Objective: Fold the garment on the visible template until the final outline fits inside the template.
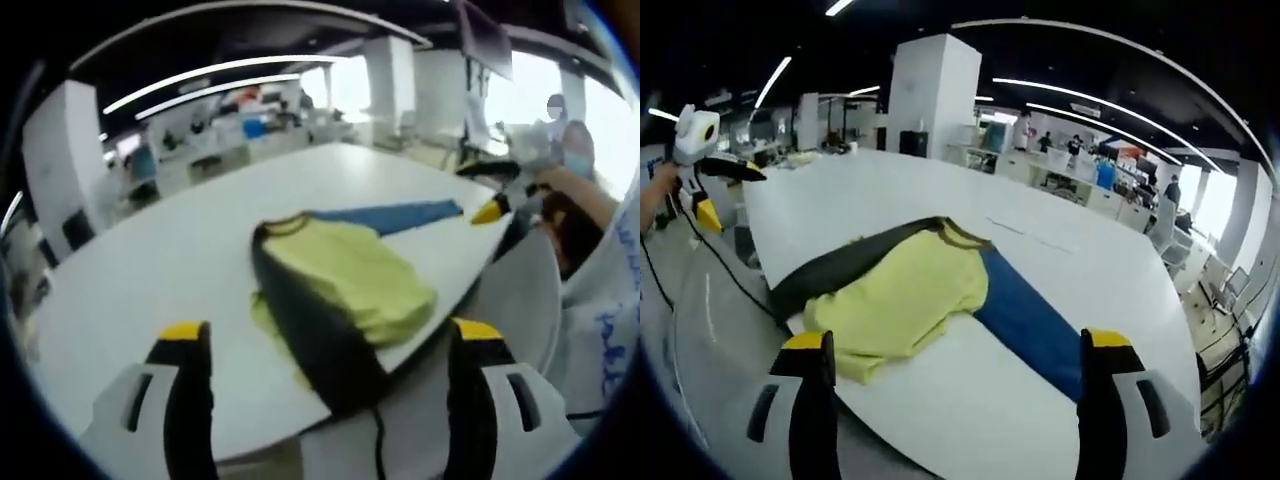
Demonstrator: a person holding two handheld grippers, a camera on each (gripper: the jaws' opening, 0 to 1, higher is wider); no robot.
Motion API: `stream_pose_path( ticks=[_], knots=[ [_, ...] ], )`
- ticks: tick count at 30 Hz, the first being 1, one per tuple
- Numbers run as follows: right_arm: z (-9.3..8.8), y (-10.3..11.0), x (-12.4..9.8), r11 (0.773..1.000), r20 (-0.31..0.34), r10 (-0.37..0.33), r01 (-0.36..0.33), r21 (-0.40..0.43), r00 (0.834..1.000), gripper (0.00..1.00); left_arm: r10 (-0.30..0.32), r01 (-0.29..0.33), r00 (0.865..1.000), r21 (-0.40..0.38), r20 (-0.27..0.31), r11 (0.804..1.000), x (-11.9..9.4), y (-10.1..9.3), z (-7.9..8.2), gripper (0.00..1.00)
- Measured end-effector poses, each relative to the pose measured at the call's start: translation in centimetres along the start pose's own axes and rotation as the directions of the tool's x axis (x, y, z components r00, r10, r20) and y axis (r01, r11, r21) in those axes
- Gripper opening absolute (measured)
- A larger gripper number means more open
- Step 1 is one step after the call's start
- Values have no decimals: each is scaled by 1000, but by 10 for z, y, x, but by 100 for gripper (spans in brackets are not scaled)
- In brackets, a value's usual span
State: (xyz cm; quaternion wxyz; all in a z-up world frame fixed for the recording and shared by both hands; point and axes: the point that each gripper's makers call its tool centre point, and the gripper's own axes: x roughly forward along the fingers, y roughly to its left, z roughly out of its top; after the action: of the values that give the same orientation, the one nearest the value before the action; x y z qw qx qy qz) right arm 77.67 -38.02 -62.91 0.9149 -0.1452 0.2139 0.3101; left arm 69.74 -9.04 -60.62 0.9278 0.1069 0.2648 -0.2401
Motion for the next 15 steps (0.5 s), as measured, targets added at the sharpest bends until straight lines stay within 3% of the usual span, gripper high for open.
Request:
stream_pose_path(
  ticks=[15],
  knots=[
    [-1, 30, -23, 998, -11, 44, -45, -48, 999, 100, -22, 21, 998, -14, -65, 1000, 15, -2, -15, 93]
  ],
)
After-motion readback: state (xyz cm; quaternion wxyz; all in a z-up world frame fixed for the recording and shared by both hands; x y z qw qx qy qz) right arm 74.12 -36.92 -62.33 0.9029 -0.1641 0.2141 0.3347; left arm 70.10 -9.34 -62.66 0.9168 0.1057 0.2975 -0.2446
